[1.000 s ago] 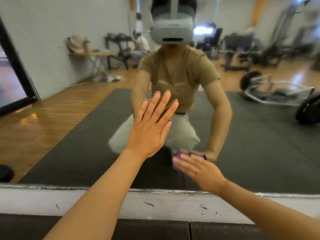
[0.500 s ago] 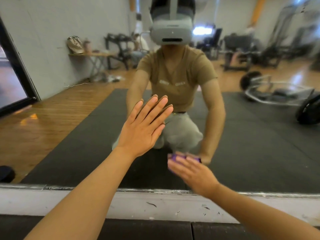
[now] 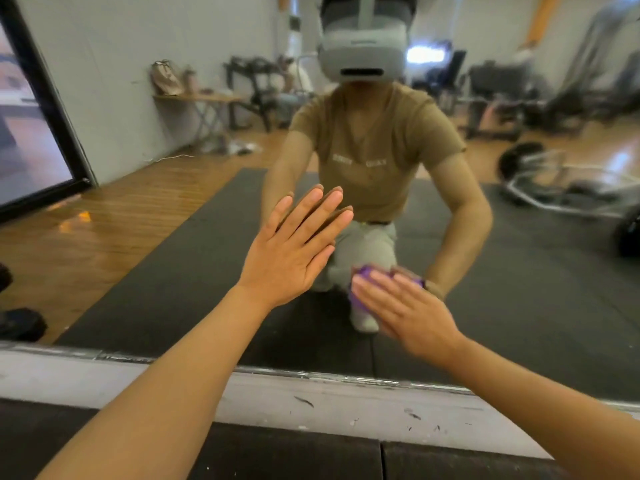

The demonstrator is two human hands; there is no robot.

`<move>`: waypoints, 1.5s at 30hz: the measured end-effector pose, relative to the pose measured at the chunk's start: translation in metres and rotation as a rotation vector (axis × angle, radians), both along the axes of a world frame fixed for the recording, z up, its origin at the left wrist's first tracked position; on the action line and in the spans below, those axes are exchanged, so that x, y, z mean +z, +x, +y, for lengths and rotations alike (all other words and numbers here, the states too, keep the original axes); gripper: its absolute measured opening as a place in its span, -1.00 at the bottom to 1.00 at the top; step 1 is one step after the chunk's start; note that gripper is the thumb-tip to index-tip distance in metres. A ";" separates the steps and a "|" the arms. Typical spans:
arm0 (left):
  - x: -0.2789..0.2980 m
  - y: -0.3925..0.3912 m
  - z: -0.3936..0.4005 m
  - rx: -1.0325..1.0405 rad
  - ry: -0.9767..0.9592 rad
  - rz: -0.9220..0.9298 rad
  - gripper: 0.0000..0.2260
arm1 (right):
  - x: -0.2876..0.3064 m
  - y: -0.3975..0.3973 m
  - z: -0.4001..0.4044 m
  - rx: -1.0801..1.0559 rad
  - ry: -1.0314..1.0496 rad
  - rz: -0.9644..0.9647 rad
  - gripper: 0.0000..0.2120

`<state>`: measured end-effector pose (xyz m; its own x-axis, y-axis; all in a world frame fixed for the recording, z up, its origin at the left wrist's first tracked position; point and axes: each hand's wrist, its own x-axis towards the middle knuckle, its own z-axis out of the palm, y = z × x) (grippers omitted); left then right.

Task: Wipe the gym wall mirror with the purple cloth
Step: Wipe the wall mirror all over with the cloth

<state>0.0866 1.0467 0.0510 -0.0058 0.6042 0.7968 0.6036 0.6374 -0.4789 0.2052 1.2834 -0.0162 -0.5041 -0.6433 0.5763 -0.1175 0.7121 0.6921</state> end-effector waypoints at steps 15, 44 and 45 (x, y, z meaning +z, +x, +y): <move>-0.049 -0.007 -0.062 0.118 0.351 -0.355 -0.44 | -0.038 -0.036 -0.058 0.046 -0.260 0.115 -0.29; -0.120 -0.016 -0.100 0.099 0.440 -0.448 -0.44 | -0.098 -0.042 -0.104 -0.087 -0.049 -0.096 -0.14; -0.120 -0.016 -0.100 0.096 0.438 -0.450 -0.44 | -0.119 -0.037 -0.101 -0.130 0.065 -0.206 -0.03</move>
